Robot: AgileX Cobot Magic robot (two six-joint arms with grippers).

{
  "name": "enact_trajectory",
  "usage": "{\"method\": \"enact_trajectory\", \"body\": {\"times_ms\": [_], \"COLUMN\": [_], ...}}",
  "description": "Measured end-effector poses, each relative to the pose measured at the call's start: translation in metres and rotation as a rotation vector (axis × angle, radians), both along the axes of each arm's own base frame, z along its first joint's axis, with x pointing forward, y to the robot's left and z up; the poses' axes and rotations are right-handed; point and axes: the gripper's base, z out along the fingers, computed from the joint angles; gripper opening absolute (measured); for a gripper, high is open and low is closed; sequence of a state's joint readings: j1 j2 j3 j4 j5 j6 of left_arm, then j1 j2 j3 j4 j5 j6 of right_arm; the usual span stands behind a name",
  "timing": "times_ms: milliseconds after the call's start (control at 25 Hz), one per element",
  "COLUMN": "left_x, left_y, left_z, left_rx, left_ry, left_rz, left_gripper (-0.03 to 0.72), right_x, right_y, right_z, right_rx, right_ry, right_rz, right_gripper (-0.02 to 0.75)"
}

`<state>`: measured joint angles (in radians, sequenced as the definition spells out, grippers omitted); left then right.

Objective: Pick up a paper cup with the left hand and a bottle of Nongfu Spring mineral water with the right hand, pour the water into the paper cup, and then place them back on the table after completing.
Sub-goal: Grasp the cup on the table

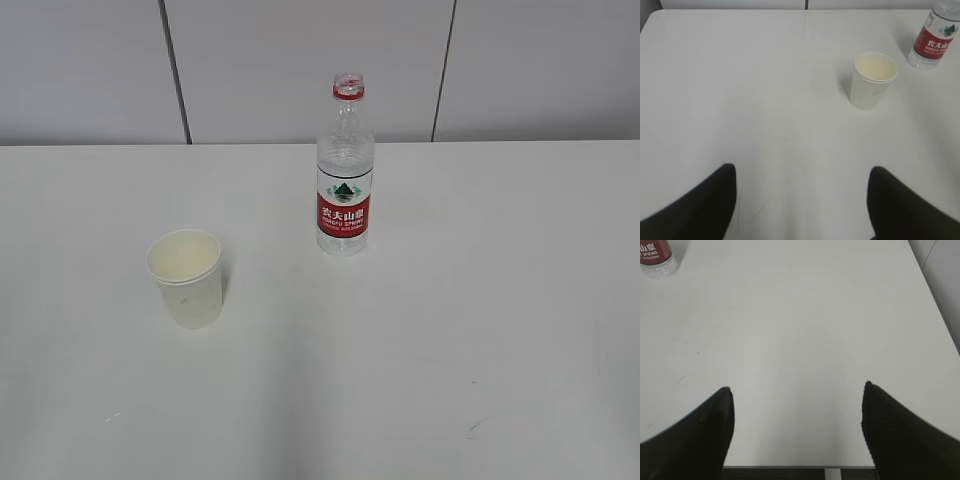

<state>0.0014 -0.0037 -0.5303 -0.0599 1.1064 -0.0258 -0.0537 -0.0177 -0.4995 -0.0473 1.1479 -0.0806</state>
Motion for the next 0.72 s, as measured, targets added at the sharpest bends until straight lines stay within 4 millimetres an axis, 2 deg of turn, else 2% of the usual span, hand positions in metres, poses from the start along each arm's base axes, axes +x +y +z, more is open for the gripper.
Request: {"method": "enact_trajectory", "body": {"times_ms": [720], "left_x": [0.0000], "left_y": [0.0000], "left_z": [0.0000], "left_rx": [0.000], "left_ry": [0.000], "left_rz": [0.000], "left_gripper": [0.500], "right_x": [0.0000], "right_y": [0.0000], "right_z": [0.0000], "right_rx": [0.000], "right_ry": [0.000], "right_rz": [0.000], "right_gripper": [0.587]}}
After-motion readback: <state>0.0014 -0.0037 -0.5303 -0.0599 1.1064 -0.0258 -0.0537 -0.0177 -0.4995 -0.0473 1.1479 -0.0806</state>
